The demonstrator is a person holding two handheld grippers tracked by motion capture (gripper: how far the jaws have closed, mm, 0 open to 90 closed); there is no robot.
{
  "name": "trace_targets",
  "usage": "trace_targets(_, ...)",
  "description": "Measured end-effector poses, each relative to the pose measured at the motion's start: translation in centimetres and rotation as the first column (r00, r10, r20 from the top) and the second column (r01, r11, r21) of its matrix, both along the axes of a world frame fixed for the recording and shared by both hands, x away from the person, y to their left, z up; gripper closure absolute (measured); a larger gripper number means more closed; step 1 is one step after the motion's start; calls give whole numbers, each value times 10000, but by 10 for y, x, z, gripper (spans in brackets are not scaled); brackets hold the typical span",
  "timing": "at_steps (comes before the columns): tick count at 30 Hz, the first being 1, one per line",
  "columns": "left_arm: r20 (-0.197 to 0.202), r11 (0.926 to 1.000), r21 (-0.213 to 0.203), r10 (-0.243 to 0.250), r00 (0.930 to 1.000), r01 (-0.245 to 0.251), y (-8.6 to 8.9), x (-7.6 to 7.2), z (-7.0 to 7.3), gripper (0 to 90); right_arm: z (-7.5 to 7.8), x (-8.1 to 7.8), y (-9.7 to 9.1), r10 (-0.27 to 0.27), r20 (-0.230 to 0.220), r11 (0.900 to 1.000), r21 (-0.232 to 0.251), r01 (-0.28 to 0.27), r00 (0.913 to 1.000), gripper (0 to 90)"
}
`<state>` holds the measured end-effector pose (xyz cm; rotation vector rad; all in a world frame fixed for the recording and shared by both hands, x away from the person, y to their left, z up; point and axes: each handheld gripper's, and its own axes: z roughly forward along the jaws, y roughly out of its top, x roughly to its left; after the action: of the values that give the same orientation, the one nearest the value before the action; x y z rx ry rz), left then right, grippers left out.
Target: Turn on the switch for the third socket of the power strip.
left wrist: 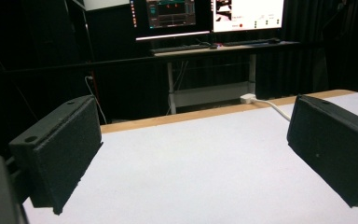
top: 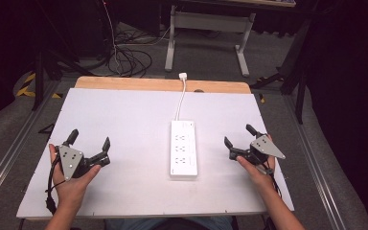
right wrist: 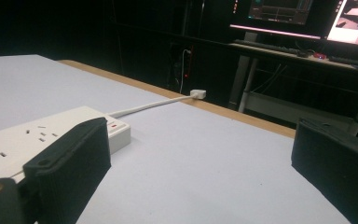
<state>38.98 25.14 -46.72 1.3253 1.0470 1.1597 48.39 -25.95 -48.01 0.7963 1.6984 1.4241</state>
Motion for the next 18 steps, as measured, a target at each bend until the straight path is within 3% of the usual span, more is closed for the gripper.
trace_targets(11, -7, 10000, 24, -15, 10000, 15, 0, 0, 0, 40, 0, -1, 1, -51, 82, 9999, -89, 52, 10000, 45)
trace_targets(18, -22, 10000, 38, -24, 10000, 24, 0, 0, 0, 42, 1, -1, 2, 26, 126, 10000, -78, -25, 9999, 105)
